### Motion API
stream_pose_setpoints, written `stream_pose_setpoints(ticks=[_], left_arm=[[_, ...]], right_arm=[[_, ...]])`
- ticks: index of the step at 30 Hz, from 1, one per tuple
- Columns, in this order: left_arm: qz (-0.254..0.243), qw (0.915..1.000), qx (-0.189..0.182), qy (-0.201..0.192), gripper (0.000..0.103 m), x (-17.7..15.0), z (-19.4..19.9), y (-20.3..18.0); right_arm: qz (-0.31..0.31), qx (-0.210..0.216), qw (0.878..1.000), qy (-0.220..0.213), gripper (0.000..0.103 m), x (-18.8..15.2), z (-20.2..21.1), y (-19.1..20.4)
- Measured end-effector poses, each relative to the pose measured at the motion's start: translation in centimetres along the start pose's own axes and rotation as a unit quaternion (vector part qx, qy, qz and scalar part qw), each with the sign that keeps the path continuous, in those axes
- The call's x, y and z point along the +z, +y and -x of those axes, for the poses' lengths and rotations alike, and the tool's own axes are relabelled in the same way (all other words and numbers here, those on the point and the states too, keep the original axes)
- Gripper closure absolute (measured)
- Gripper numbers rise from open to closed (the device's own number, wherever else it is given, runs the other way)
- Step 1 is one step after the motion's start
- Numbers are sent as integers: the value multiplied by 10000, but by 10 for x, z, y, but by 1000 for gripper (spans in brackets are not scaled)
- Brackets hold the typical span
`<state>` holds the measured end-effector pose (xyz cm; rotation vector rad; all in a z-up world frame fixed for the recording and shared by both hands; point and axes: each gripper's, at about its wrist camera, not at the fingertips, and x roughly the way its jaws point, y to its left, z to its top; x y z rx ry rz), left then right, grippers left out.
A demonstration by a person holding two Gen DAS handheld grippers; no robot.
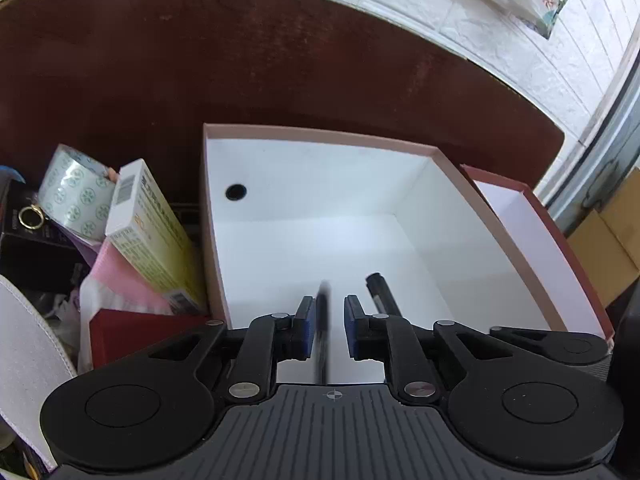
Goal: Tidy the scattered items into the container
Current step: 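Carry both markers over the white box and open both grippers to drop them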
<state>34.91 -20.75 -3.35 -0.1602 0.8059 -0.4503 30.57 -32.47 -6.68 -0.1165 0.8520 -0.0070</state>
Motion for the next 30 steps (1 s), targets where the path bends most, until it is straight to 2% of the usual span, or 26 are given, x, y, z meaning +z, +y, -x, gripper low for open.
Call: stream_pose_setpoints(ticks=[1,2,3,4,5,7,8,10,14,21,24,30], left_arm=[[20,10000,26,-44,62,1,4,2],[35,9999,9,-120,45,1,7,3],[27,9997,-64,-222,35,1,12,2],[-7,9995,-90,-318,21,1,18,0],[-64,9991,-28,-413,12,1,24,-3],[-259,9979,52,-593,7,0,36,-7],[-331,9975,85,-614,1,-1,40,-9],[-412,9973,109,-596,0,-4,49,-11],[-524,9978,-36,-411,0,-15,59,-13],[-188,9995,-143,-192,0,-27,76,-4],[-109,9993,-203,-289,0,-31,97,-2],[-13,9975,-301,-634,0,-54,158,2]], right_arm=[[23,-35,10000,28,86,1,-1,1],[34,-42,10000,47,79,1,-2,1],[30,-39,10000,66,70,2,-2,0],[43,-57,10000,50,46,4,-1,2],[5,-31,10000,-48,26,5,3,2],[-11,-74,9998,-197,20,7,12,1],[-3,-104,9996,-243,15,7,17,2],[-8,-139,9995,-290,4,8,29,0],[123,18,9989,-442,2,4,47,10],[373,80,9982,-472,2,-3,67,28],[335,169,9974,-614,2,-5,88,33],[398,427,9906,-1236,1,-22,145,53]])
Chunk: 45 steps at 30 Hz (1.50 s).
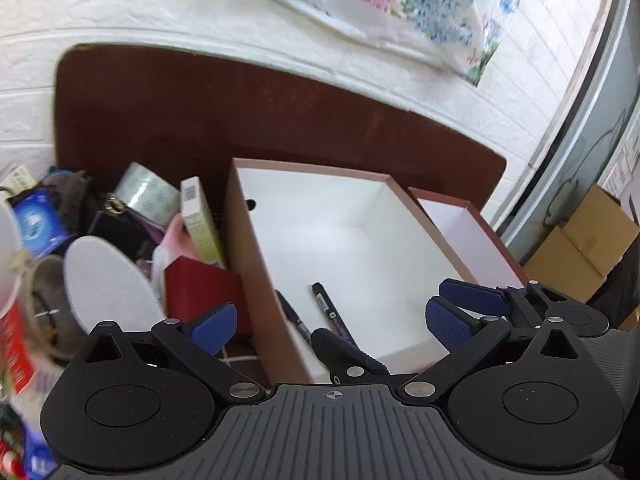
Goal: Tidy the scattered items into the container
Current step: 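Carry both markers over the white box and open both grippers to drop them, then move the right gripper back to the red tape roll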
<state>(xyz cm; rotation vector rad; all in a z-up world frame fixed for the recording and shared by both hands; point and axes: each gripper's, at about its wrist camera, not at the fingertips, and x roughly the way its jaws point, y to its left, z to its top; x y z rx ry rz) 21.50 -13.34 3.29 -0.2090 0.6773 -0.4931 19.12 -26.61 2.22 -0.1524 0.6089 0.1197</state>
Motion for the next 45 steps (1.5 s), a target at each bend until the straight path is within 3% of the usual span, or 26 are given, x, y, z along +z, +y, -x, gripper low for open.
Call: stream_pose_setpoints(ticks=[7,12,16,20,25,30,34,37,43,45], left_arm=[[-53,9969,227,-749,0,-63,78,18],[195,9973,372,-598,0,-115,103,44],[241,9974,525,-436,0,-151,118,64],[322,9944,979,-242,0,-173,126,89],[654,9910,1156,-168,0,-176,124,114],[392,9930,1097,-175,12,-169,111,114],[204,9949,981,-81,29,-161,100,111],[24,9954,963,-9,48,-156,89,107],[-120,9933,1145,76,47,-156,75,107],[-79,9940,1083,120,55,-156,73,110]], right_arm=[[227,458,9971,-566,1,-37,57,55],[497,504,9955,-624,0,-82,74,100],[454,790,9947,-486,1,-116,77,127],[637,639,9953,-349,2,-142,70,147],[710,294,9968,-218,10,-157,53,152],[489,63,9985,-219,24,-158,43,139],[-185,285,9993,-149,40,-158,36,119],[-402,652,9971,-15,54,-157,28,116],[-419,828,9957,56,56,-154,15,129],[-612,988,9932,112,58,-152,9,127]])
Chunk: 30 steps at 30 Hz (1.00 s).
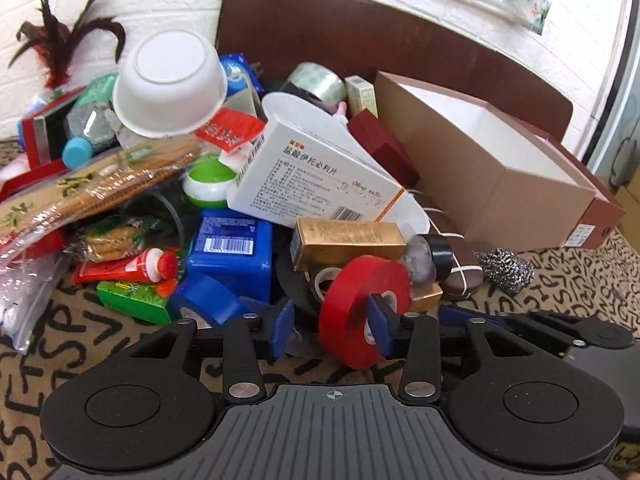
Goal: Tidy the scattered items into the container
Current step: 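Move the right gripper back to the red tape roll, then close the right gripper on the red tape roll and lift it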
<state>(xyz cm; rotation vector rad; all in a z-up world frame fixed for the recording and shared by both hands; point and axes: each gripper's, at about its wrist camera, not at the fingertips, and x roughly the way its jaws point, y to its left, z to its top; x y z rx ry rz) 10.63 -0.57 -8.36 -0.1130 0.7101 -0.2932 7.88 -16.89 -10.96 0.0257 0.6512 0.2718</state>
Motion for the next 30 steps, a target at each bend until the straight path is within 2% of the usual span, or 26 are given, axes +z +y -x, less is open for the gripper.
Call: stream_pose_setpoints(ticks=[2,4,6,7,8,10,11,12,13,19,21,24,27,28,29,30], left_arm=[[-1,10000,-16,-1,65,0,-1,2],[-8,10000,-70,58,71,0,-1,4],[28,9999,-100,83,72,0,-1,5],[91,9998,-159,92,59,0,-1,7],[183,9996,-206,97,50,0,-1,9],[262,9992,-275,105,50,1,-3,11],[227,9991,-341,121,55,1,-5,11],[206,9989,-400,122,56,1,-6,11],[202,9986,-473,132,71,1,-8,12],[630,9947,-734,344,77,-5,0,25],[658,9934,-823,457,77,-9,13,24],[508,9921,-921,687,77,-21,36,20],[567,9883,-1047,956,76,-37,48,19],[532,9878,-1038,1036,75,-41,48,18],[466,9879,-1003,1085,59,-47,48,16],[435,9893,-886,1071,54,-52,47,15]], right_arm=[[-200,121,9997,25,59,1,-4,-3],[-414,237,9989,44,60,1,-7,-7],[-560,357,9978,62,62,2,-9,-9],[-573,376,9977,11,62,1,-10,-9],[-598,391,9974,-31,62,1,-11,-10],[-706,415,9966,-35,65,2,-13,-12],[-705,448,9965,-35,72,2,-15,-12],[-681,461,9966,-47,72,2,-16,-12],[-621,435,9971,-59,73,2,-15,-11],[-201,425,9988,-129,77,3,7,-2],[-176,489,9986,-6,78,3,19,1],[-138,617,9971,415,79,1,44,7],[59,657,9953,708,80,-12,63,15],[88,647,9946,806,84,-17,67,17],[108,693,9937,880,93,-22,68,19],[69,734,9929,937,93,-26,69,19]])
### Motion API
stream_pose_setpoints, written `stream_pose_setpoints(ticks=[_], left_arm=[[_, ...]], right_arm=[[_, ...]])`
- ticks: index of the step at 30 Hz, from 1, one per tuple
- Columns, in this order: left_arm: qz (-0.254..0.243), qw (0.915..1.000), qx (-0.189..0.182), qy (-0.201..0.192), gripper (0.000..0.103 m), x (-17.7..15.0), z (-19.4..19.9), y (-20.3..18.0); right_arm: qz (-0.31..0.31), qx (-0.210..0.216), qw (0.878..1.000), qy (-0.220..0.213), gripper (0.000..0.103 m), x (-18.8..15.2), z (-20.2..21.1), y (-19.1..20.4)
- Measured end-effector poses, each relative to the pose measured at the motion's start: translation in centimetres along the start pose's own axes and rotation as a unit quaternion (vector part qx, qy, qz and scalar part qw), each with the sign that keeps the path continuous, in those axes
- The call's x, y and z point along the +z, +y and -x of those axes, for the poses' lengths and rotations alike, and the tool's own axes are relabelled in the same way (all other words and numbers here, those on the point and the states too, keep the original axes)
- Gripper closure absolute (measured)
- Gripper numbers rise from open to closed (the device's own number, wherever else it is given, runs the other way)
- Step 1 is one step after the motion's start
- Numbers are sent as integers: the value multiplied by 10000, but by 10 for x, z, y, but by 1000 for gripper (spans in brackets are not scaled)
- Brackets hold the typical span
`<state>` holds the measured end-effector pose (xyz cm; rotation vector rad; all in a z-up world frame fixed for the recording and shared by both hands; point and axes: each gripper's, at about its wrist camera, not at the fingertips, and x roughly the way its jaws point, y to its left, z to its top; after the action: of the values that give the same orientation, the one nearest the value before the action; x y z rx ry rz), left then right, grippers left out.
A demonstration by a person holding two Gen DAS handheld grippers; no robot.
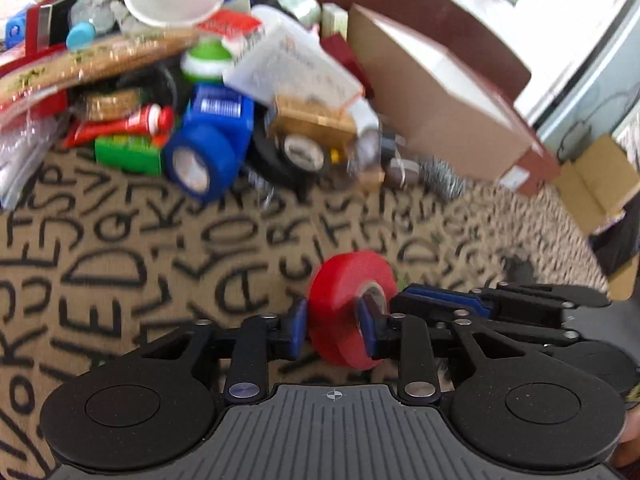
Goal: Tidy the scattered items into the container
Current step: 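Close the right gripper on the red tape roll and lift it, then carry the red tape into the white box and open the right gripper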
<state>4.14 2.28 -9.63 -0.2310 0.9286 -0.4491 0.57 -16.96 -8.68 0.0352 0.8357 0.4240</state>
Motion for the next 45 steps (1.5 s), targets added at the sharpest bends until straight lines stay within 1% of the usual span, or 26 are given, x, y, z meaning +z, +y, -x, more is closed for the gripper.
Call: stream_pose_setpoints(ticks=[1,2,4,6,8,9,11,13,14,15,16,17,19,20,22,23,24,26,27,29,32,35,36,37,45], left_arm=[[19,9998,183,-78,47,-4,0,1],[-15,9995,303,-116,45,-5,1,1],[-74,9995,273,-170,45,-7,4,2],[-119,9996,193,-185,44,-7,6,3],[-143,9993,293,-173,45,-8,3,3],[-136,9994,297,-149,46,-8,1,3],[-44,9998,191,-76,71,-8,-2,5],[9,9999,129,-65,71,-7,-3,8],[12,9999,116,-61,69,-7,-3,8],[15,10000,68,-62,61,-7,-4,9],[47,10000,32,-75,58,-7,-5,10],[103,9999,44,-89,54,-8,-6,12],[157,9999,-18,-65,55,-8,-9,14],[153,9999,-9,-51,61,-7,-10,14],[108,9999,27,-62,67,-6,-11,14],[128,9999,9,-55,69,-6,-11,15],[164,9998,-24,-56,68,-6,-12,17],[189,9998,-90,-74,61,-6,-12,19],[185,9997,-118,-97,61,-7,-11,20],[169,9997,-133,-97,73,-8,-12,21],[200,9996,-162,-92,72,-7,-12,23],[236,9995,-184,-111,67,-8,-12,24],[217,9995,-180,-104,69,-7,-12,23],[186,9996,-170,-86,73,-6,-12,23],[216,9996,-139,-131,74,-6,-14,23]], right_arm=[[-58,-30,10000,-24,92,-3,0,0],[-64,-114,9999,-35,92,-6,1,0],[-45,-265,9996,-68,90,-9,3,-1],[-88,-253,9996,-114,90,-10,5,-4],[-153,-240,9994,-208,90,-8,4,-4],[-185,-211,9993,-242,89,-6,3,-4],[-253,-118,9993,-267,89,-5,1,-3],[-323,-19,9992,-225,89,-4,-5,-3],[-364,33,9991,-192,84,-3,-8,-3],[-402,47,9990,-177,81,-3,-11,-2],[-407,63,9990,-191,78,-3,-12,-2],[-397,38,9990,-212,77,-3,-13,-1],[-429,33,9989,-167,77,-2,-15,-2],[-481,34,9987,-141,76,-2,-17,-4],[-551,83,9984,-127,74,-2,-19,-6],[-559,82,9983,-121,73,-1,-20,-6],[-559,87,9983,-118,73,-1,-22,-7],[-587,106,9982,-81,73,0,-25,-8],[-618,121,9980,-48,72,0,-27,-9],[-643,153,9978,3,70,0,-31,-8],[-589,124,9982,-25,70,-1,-33,-6],[-611,120,9981,-26,70,0,-32,-7],[-614,122,9980,-28,70,0,-32,-7],[-610,112,9981,-35,70,0,-32,-7],[-702,120,9974,-59,71,-2,-32,-8]])
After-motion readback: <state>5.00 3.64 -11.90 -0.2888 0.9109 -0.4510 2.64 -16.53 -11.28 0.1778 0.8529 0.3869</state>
